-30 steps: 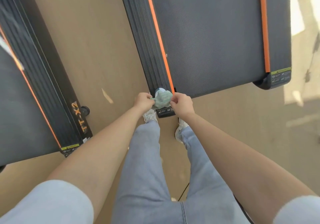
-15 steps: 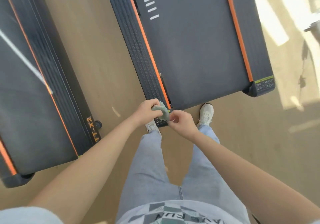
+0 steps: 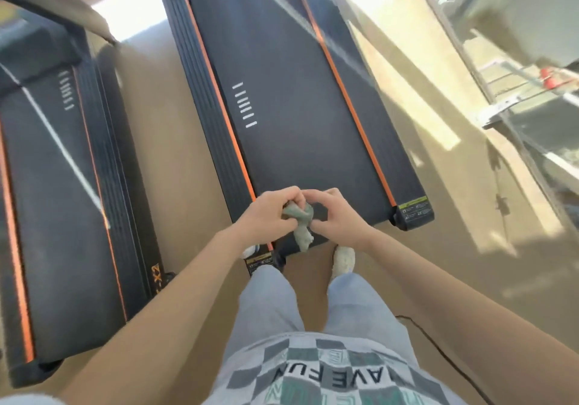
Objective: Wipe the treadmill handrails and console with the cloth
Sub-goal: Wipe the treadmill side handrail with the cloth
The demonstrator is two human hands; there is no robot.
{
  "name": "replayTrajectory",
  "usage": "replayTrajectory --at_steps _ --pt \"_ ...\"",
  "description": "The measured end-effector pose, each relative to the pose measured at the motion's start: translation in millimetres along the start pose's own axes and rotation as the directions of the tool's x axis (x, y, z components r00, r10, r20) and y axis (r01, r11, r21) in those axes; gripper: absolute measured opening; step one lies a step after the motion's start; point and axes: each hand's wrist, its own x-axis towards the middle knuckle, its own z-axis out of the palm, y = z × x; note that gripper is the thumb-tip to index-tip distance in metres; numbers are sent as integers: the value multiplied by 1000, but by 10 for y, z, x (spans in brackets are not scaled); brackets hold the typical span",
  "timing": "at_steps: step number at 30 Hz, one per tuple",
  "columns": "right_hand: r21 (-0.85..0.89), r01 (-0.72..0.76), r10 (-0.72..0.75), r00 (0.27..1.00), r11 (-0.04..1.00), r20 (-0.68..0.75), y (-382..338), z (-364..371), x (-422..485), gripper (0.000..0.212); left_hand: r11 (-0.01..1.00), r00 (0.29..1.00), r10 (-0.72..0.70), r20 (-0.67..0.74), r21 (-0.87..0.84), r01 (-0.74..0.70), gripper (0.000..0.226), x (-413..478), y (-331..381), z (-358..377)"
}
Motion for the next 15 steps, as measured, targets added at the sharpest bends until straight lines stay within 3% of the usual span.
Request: replayTrajectory --at_steps 3,5,8,11,15 --pt "35 20 -18 999 999 -47 -92 -425 -93 15 995 994 95 -49 23 -94 29 159 428 -58" --pt "52 15 -9 993 999 -120 -128 -658 -137 2 991 990 124 -74 60 -119 34 283 615 -116" --pt "59 28 -17 983 998 -183 -200 -969 -161 6 988 989 85 -119 141 -68 41 463 795 -216" --pt "31 33 -26 973 999 -227 -298 -1271 -97 9 981 978 78 -195 190 -40 22 615 972 -357" --pt "2 14 -13 952 1000 -306 -407 -1675 116 21 998 972 52 -231 -23 -59 22 792 1251 -594"
